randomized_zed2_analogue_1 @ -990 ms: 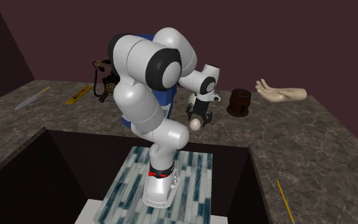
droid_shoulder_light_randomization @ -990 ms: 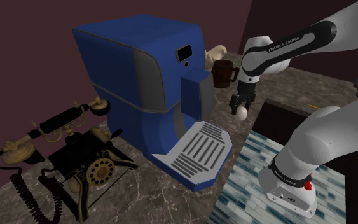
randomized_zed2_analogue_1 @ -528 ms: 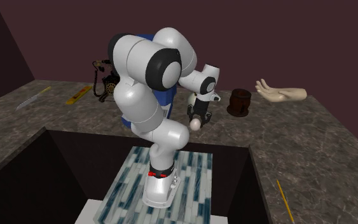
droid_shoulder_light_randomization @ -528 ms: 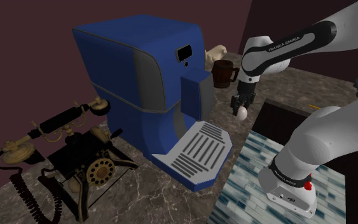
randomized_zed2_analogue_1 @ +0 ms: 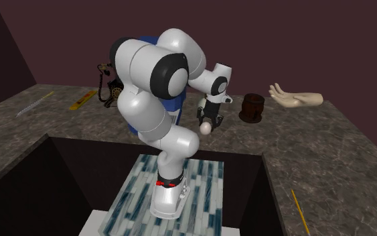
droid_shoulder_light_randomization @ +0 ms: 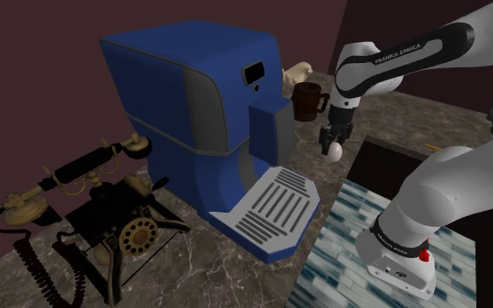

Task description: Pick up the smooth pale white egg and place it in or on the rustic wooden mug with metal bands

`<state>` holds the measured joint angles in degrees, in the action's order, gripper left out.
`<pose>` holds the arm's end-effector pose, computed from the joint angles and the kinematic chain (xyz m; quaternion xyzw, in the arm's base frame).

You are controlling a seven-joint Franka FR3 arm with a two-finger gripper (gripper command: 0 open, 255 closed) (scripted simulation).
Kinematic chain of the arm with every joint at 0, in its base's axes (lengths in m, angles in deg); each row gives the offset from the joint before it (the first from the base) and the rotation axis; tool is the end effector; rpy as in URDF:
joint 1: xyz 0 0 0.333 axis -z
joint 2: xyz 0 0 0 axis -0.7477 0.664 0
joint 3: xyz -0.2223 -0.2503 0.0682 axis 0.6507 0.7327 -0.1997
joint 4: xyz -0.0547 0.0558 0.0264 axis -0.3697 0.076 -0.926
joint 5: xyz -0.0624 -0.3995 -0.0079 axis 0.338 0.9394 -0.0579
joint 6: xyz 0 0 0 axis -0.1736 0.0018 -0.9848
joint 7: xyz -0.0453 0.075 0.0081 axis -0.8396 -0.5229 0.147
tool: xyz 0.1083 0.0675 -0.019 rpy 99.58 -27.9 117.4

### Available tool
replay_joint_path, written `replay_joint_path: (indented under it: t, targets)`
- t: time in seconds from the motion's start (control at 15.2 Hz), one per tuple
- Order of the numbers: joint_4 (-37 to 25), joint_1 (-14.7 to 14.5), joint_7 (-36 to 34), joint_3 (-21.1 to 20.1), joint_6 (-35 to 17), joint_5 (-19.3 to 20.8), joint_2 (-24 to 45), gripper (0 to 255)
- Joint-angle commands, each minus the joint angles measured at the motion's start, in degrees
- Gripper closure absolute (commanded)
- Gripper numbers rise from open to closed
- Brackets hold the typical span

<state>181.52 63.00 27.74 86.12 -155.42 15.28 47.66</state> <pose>0.2835 -0.1548 0.3441 -0.9780 0.1777 0.0817 0.0725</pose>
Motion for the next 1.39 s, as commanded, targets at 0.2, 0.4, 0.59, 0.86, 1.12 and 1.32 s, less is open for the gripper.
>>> replay_joint_path:
  t: [0.2, 0.4, 0.59, 0.86, 1.12, 1.32]
  targets:
    - [-2.5, 0.2, -0.4, -0.5, 5.0, 0.1, -2.5, 255]
    - [-4.0, 0.2, -0.7, -0.9, 7.7, 0.0, -3.7, 255]
    - [-5.7, 0.2, -1.0, -1.2, 10.4, -0.1, -4.8, 255]
    - [-8.1, 0.2, -1.3, -1.6, 13.9, -0.3, -5.9, 255]
    - [-10.7, 0.1, -1.6, -2.0, 17.3, -0.5, -6.7, 255]
    - [-12.7, 0.1, -1.8, -2.3, 19.8, -0.6, -7.1, 255]
